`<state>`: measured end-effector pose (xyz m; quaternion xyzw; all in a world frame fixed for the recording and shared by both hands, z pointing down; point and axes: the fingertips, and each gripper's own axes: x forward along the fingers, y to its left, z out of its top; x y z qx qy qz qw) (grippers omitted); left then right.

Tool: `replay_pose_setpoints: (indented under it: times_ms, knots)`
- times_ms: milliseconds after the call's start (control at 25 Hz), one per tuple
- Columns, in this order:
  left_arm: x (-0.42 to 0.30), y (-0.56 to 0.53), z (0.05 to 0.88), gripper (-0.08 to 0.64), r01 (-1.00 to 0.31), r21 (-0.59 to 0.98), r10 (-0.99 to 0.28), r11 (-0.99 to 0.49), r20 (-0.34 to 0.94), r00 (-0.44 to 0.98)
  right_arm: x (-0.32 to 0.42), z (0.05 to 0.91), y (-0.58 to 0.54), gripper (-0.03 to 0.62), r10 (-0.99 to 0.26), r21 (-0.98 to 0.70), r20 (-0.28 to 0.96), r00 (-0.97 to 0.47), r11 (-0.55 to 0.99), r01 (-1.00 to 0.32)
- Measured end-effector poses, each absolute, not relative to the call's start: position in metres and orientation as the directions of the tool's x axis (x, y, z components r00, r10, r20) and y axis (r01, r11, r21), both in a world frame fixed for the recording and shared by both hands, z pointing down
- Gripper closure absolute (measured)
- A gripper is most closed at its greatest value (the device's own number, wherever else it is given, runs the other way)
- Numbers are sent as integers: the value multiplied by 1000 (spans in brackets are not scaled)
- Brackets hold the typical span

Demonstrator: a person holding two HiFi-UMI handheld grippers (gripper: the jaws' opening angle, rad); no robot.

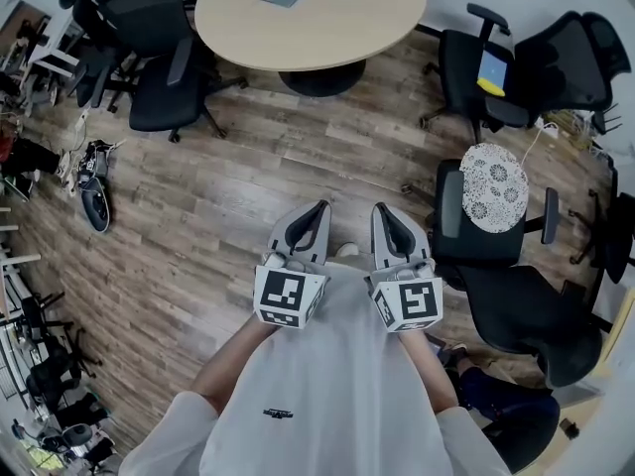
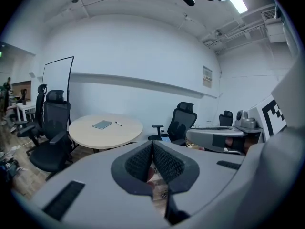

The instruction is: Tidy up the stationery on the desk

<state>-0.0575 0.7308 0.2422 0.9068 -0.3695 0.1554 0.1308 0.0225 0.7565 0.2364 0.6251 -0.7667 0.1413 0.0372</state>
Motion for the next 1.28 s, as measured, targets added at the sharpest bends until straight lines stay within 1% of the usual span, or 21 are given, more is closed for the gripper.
replay_pose_setpoints:
  times_ms: [200, 400, 760, 960, 1160, 1280]
  knots:
    - [-59, 708, 246, 540, -726, 125, -642, -677, 382, 665, 23, 241, 736, 560, -946, -154, 238, -220, 187, -970]
    - [-58, 656, 250, 540, -732, 139, -647, -667, 379, 662, 26, 242, 686, 560, -944, -141, 230, -237, 209, -968]
    - [-78, 505, 246, 540, -730, 164, -647, -664, 363, 670, 11, 241, 540, 560, -939, -116, 259, -225, 201, -973]
    - [-104, 425, 232, 540, -716, 176, -633, -675, 360, 685, -9, 229, 457, 560, -938, -164, 285, -199, 157, -974]
    - [-123, 355, 237, 540, -699, 200, -611, -686, 362, 704, -18, 227, 389, 560, -943, -119, 298, -147, 116, -986]
    - [-123, 329, 239, 540, -698, 222, -605, -681, 366, 707, -18, 222, 363, 560, -942, -114, 306, -140, 109, -987]
